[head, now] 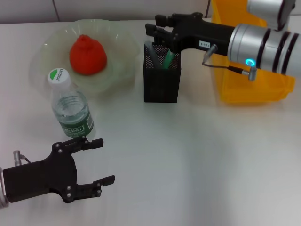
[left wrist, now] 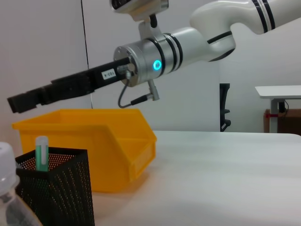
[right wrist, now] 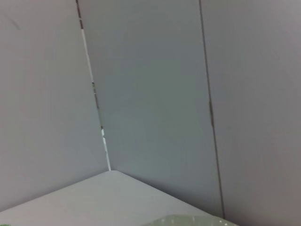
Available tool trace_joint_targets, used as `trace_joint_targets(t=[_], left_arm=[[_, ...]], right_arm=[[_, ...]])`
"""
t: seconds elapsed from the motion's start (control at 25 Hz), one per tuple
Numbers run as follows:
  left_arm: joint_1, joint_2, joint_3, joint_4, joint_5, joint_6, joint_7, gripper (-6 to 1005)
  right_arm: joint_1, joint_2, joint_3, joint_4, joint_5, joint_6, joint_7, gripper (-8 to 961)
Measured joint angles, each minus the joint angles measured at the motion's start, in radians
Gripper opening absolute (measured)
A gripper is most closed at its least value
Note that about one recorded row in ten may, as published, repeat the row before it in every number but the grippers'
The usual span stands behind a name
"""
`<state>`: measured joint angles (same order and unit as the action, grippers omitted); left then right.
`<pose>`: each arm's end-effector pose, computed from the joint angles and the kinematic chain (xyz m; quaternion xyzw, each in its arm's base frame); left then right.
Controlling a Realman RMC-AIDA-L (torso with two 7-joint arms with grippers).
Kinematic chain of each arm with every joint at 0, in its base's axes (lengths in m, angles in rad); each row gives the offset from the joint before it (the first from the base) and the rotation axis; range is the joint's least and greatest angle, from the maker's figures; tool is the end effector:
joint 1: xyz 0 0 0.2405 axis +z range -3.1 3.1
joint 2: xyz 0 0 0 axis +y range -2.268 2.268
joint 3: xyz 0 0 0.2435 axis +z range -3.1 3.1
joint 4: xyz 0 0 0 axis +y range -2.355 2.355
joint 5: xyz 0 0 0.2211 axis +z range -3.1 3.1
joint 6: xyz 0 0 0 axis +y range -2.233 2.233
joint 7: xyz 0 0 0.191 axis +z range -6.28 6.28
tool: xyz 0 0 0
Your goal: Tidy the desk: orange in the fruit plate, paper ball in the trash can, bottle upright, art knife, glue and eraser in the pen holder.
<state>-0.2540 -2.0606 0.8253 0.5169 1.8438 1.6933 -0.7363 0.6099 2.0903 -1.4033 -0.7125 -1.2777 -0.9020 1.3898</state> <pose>-0.2908 0.2439 -0.0533 -0.9493 -0.0501 -0.2698 0.1535 0.1381 0.4321 -0.0798 -0.9072 0.1905 0.2881 0.2400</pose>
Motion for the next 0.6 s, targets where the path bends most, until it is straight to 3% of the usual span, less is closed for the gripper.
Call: trace_joint_targets(t=[0.2,0.28,0.4,0.52,0.6], left_arm=[[0.001,0.001,0.000,0.000,0.000,0.001,0.000,813],[0.001,0.003,0.000,0.000,0.000,0.002,0.000,813],[0.001,0.006,0.000,0.000,0.000,0.001,0.000,812],[0.001,0.011,0.000,0.000,0.000,0.001,-0.001,812],[0.001,0.012,0.000,0.000,0.000,-0.002,-0.001,812]], right_arm=[[-0.094,-0.003,0.004,-0.057,0.042,-0.098,-0.022,293],[-0.143,-0.007,0.018,-0.079,0.068,-0.163,-0.047,413],[-0.225,-0.009,0.080,-0.093,0.078,-0.332,-0.123,456],[-0.285,-0.010,0.131,-0.046,0.062,-0.478,-0.263,500],[-0.311,-0.013,0.157,0.021,0.052,-0.555,-0.389,593]])
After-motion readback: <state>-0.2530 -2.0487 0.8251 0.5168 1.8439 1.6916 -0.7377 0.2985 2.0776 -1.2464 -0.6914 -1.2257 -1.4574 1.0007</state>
